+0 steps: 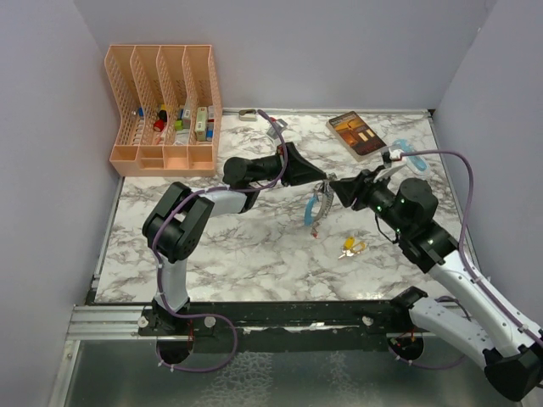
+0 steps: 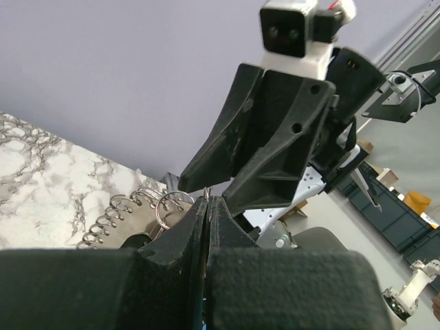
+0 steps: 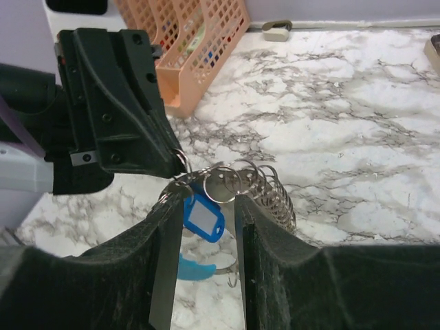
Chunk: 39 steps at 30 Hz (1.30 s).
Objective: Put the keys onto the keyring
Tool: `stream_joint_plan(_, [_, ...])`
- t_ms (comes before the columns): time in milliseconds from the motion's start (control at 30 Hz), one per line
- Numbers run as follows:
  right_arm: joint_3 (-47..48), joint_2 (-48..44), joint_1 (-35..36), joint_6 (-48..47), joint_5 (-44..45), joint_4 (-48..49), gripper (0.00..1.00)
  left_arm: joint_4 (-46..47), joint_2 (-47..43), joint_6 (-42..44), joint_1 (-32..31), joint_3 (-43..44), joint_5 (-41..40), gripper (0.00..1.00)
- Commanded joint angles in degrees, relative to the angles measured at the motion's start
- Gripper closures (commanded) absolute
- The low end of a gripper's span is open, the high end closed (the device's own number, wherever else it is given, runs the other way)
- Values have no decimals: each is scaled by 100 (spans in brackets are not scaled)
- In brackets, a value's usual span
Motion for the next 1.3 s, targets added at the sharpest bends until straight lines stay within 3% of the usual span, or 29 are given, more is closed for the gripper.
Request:
stream_joint_plan(0, [-759,-457,1,1092,1027,1711,65,1482,-150,-97,-25,158,-305,100])
stream_joint_plan(200, [-1367,-772,2,1413,1454,2944,69,1485,-176,-94,-25,77,-439,100])
stream_joint_plan(433, [-1468,-403,-5,1645,1142,3722,70,1485,-154,-144,-25,46,-595,100])
stream_joint_plan(1267, [-1798,660,2,2332,443,4961,79,1490,-158,-266,-96,-9,-912,100])
